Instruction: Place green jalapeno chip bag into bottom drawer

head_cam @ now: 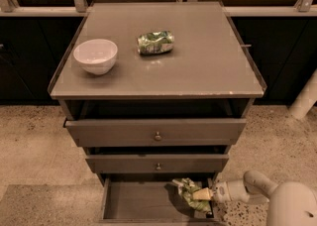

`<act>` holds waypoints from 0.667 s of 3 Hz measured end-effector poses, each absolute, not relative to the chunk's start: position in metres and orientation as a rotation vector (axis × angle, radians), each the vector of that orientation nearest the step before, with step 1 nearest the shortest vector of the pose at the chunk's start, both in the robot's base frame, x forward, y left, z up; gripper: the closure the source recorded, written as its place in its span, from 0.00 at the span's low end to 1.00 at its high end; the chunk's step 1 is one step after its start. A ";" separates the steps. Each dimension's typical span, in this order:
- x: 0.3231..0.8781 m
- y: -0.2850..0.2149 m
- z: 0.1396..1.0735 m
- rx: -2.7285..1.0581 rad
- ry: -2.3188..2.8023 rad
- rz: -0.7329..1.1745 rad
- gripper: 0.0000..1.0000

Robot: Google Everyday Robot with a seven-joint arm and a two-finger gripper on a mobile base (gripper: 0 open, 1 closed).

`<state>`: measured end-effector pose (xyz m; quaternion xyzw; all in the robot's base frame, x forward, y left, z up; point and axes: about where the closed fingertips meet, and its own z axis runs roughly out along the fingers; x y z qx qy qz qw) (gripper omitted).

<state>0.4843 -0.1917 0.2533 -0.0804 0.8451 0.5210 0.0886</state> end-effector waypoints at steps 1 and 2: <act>0.483 -0.185 0.236 -0.201 2.543 1.544 1.00; 0.483 -0.184 0.234 -0.198 2.545 1.544 0.84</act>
Offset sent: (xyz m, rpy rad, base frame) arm -0.0011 0.0061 -0.0155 -0.0109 0.0254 -0.0128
